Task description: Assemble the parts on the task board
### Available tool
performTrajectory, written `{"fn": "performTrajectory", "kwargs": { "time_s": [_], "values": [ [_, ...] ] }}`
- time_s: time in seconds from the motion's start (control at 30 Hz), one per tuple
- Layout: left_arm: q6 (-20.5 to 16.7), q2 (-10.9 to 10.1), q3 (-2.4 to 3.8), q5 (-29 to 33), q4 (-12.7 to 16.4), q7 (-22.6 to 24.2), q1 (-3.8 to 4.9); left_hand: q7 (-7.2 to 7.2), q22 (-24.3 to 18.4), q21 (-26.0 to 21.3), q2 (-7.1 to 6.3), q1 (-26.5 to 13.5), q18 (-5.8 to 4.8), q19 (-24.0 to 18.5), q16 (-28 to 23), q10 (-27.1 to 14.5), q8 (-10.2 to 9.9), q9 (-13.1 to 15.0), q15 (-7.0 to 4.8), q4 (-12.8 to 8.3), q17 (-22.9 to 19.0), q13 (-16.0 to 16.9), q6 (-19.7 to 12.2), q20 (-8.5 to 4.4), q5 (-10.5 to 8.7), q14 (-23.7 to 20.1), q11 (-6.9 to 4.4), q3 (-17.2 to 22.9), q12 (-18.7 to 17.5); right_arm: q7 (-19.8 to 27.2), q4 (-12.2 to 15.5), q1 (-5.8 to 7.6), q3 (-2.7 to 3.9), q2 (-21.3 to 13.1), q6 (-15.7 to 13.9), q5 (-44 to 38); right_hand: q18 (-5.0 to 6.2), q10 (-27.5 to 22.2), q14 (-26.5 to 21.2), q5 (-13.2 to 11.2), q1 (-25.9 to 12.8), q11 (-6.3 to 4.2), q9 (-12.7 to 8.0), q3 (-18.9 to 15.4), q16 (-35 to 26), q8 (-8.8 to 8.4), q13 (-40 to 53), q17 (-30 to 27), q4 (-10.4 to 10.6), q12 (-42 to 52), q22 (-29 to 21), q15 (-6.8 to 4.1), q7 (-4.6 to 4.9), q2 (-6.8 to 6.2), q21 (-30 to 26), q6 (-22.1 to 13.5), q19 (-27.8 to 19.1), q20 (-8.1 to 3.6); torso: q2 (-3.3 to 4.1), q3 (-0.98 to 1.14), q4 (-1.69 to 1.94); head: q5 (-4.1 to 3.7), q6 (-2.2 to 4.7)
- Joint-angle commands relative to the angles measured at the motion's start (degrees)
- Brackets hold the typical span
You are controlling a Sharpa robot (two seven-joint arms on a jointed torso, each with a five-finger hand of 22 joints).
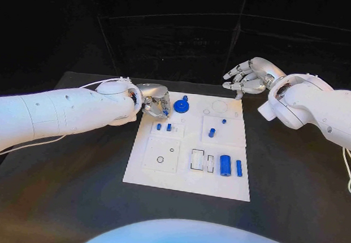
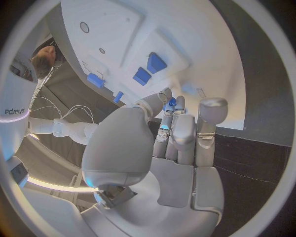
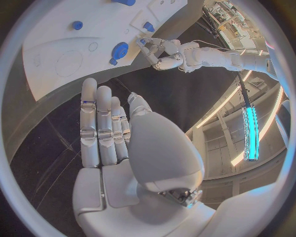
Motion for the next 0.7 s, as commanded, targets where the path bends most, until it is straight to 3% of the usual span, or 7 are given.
{"fn": "performTrajectory", "kwargs": {
  "time_s": [0.03,0.7],
  "values": [
    [1.38,0.1,0.03,0.23,-0.05,-0.36,0.07,0.17,-0.01,0.01,0.17,0.15,0.17,0.24,0.0,0.16,0.28,0.05,0.1,-0.12,-0.05,0.02,0.02,-0.04,0.1,0.3,0.13,-0.25,0.19,0.49,0.06,0.12,0.04,0.06,0.02,0.14,0.16,-0.51,-0.14,0.17,-0.05,-0.07,-0.09,-0.13,0.33,0.25,-0.08,-0.08,0.13,0.23,-0.02,-0.12,0.04,0.5,-0.27,-0.52,0.56,0.02,-0.02,-0.01,0.04,0.05,-0.06],
    [1.04,0.24,0.02,0.23,0.28,0.31,0.07,0.16,0.08,0.08,0.19,0.46,0.15,0.26,-0.31,0.33,0.28,0.05,0.1,-0.33,-0.54,0.05,0.04,-0.05,0.1,0.13,0.09,-0.27,0.25,0.5,-0.01,0.12,0.04,0.12,0.06,0.14,0.16,-0.51,-0.14,0.17,-0.05,-0.07,-0.09,-0.13,0.33,0.25,-0.08,-0.08,0.13,0.23,-0.02,-0.12,0.04,0.5,-0.27,-0.52,0.56,0.02,0.0,0.0,0.02,-0.1,-0.09]
  ]
}}
